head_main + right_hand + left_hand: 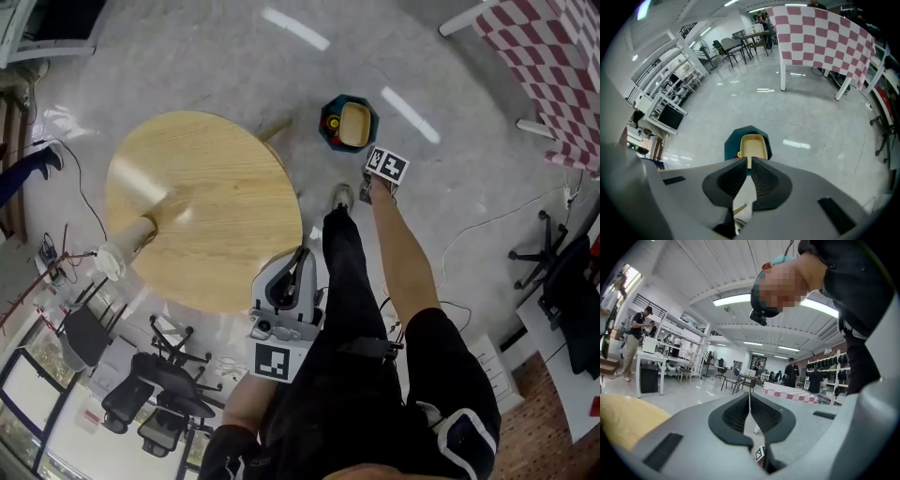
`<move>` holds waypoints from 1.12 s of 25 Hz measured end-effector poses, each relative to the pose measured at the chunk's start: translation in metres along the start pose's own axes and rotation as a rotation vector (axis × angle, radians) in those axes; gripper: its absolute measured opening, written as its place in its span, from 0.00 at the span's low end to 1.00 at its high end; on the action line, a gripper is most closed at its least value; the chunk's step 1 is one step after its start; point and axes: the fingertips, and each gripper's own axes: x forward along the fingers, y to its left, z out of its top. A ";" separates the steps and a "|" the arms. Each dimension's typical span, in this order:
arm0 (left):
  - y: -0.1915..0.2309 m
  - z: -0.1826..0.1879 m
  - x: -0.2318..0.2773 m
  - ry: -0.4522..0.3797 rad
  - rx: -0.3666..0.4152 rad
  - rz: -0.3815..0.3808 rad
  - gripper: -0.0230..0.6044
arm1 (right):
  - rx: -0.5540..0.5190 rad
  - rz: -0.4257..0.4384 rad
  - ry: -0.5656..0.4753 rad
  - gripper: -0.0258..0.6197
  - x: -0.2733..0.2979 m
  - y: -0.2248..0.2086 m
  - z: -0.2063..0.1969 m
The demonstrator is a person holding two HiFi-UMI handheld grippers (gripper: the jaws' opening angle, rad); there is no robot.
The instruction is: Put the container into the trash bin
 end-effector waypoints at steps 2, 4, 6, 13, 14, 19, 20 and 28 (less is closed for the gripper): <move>-0.003 0.016 -0.010 -0.011 0.004 -0.022 0.06 | 0.000 0.025 -0.014 0.09 -0.026 0.011 -0.003; -0.009 0.032 -0.021 -0.026 0.006 -0.043 0.06 | -0.008 0.062 -0.039 0.09 -0.057 0.025 -0.005; -0.019 0.049 -0.035 -0.039 0.006 -0.069 0.06 | -0.031 0.100 -0.074 0.08 -0.096 0.038 -0.006; -0.045 0.102 -0.084 -0.082 0.016 -0.191 0.06 | -0.178 0.184 -0.231 0.08 -0.253 0.083 -0.014; -0.048 0.109 -0.094 -0.079 0.016 -0.203 0.06 | -0.191 0.200 -0.244 0.08 -0.277 0.091 -0.023; -0.061 0.144 -0.141 -0.092 0.029 -0.257 0.06 | -0.256 0.290 -0.384 0.08 -0.404 0.136 -0.039; -0.065 0.148 -0.149 -0.097 0.027 -0.267 0.06 | -0.264 0.302 -0.428 0.08 -0.430 0.142 -0.039; -0.078 0.172 -0.201 -0.128 0.050 -0.314 0.06 | -0.383 0.326 -0.740 0.08 -0.584 0.184 -0.072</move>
